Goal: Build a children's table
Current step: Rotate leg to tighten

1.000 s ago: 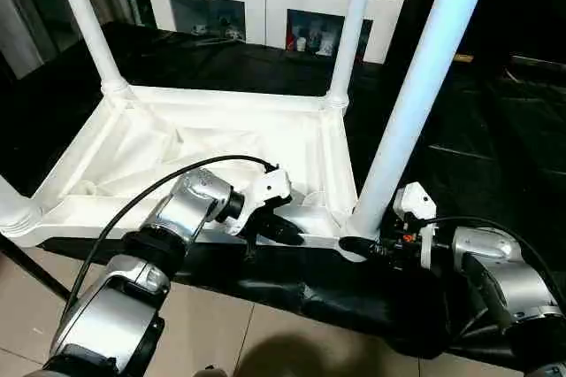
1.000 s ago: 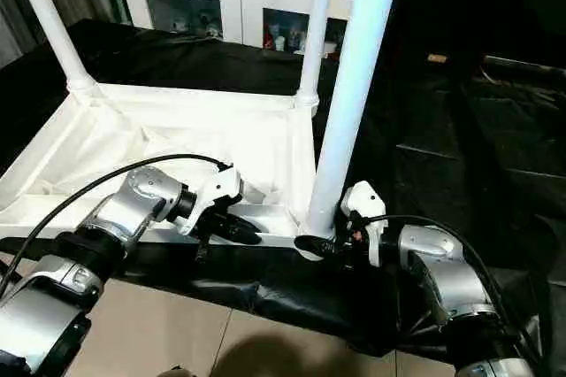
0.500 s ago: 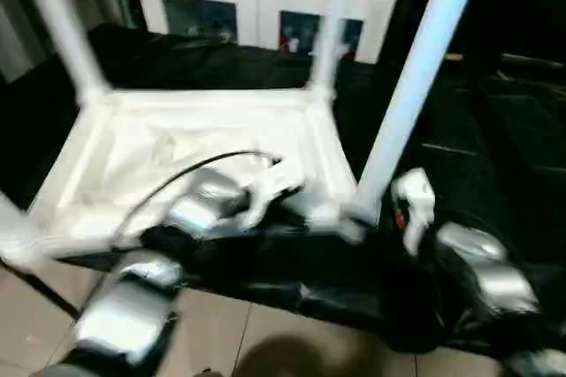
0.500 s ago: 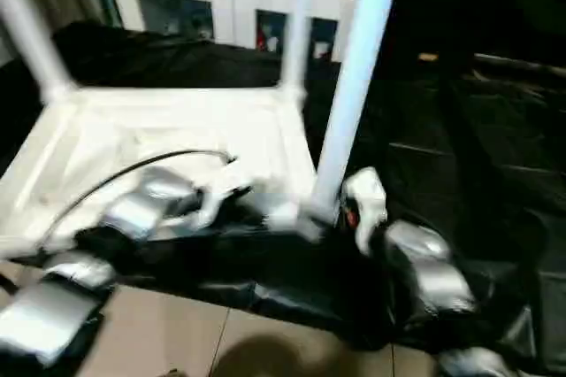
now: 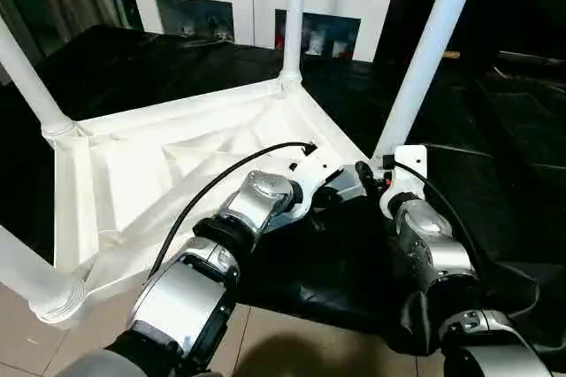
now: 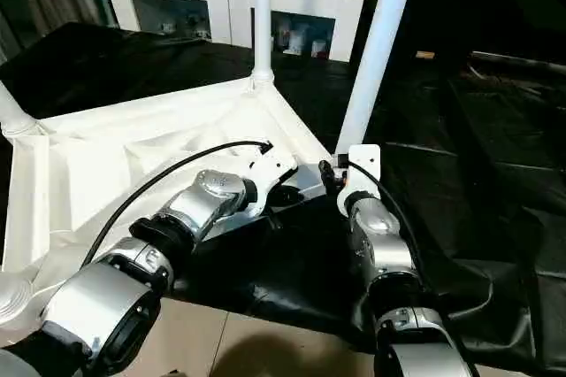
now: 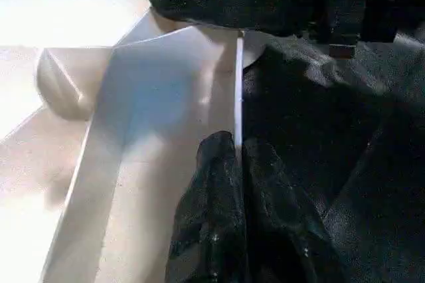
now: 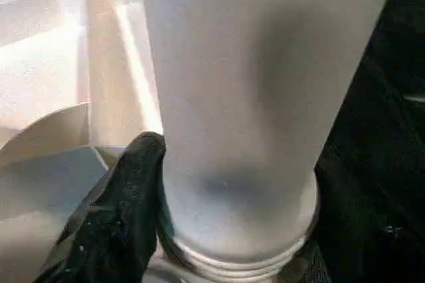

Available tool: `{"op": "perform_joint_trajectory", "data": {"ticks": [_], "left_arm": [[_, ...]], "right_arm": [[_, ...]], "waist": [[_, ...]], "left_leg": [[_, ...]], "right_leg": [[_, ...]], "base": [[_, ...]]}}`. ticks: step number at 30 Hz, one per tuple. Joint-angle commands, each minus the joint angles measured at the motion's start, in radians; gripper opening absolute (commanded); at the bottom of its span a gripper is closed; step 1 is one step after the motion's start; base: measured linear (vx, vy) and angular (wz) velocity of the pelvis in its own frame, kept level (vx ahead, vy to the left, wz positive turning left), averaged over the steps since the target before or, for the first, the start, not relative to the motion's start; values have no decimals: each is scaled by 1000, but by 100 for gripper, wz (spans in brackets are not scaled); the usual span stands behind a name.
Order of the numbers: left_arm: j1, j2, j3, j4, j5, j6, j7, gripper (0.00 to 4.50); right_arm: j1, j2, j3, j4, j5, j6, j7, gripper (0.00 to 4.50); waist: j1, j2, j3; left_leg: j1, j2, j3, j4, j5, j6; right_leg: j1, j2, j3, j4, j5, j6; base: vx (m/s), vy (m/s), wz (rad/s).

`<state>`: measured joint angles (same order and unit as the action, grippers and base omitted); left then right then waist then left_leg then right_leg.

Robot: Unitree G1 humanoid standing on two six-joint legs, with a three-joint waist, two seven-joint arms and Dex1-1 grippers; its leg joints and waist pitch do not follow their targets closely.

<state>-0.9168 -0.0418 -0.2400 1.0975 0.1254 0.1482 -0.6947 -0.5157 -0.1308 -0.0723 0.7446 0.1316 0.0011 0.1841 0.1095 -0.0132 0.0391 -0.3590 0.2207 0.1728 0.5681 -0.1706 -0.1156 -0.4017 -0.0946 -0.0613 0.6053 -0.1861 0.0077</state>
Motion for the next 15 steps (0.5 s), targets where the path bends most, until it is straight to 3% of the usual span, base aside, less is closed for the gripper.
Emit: {"op": "perform_joint_trajectory", "data": {"ticks": [1,5,7,9,10,11,15], "left_arm": [[13,10,14,15,-16,-47,-18,0],[21,34,2,13,-16,-69,-96,0],[35,60,-5,-10,-24,-65,-174,0],[54,92,-16,-38,-30,-105,-279,0],[55,93,-16,-40,-31,-105,-284,0],[78,126,-31,-77,-44,-127,-395,0],[117,178,-45,-141,-80,-132,-567,0]], "right_arm": [[17,-11,21,-49,19,-13,87,360],[30,-70,22,-99,50,11,218,386],[62,-149,65,-156,57,44,382,419],[96,-224,104,-197,51,37,524,419],[98,-227,105,-199,52,37,529,419],[124,-278,120,-231,64,39,627,419],[158,-332,141,-283,99,68,767,419]], "waist": [[-3,-13,-60],[-9,-28,-56],[-6,-27,-55],[-2,-32,-53],[0,-30,-52],[0,-32,-53],[8,-37,-52]], "left_leg": [[-3,-6,12,-54,-164,92],[-5,-7,14,-54,-176,109],[-3,-4,13,-54,-178,117],[-7,-4,12,-53,-172,128],[-6,-1,13,-53,-170,132],[-8,-2,12,-54,-168,133],[-6,2,13,-54,-175,135]], "right_leg": [[59,-35,30,-69,-92,-206],[60,-34,28,-78,-163,-199],[59,-36,28,-79,-184,-195],[61,-36,26,-80,-189,-192],[58,-39,29,-79,-188,-193],[60,-39,28,-79,-190,-194],[56,-40,29,-77,-209,-206]], "base": [[0,0,0],[0,0,0],[0,0,0],[0,0,0],[0,0,0],[0,0,0],[0,0,0]]}}
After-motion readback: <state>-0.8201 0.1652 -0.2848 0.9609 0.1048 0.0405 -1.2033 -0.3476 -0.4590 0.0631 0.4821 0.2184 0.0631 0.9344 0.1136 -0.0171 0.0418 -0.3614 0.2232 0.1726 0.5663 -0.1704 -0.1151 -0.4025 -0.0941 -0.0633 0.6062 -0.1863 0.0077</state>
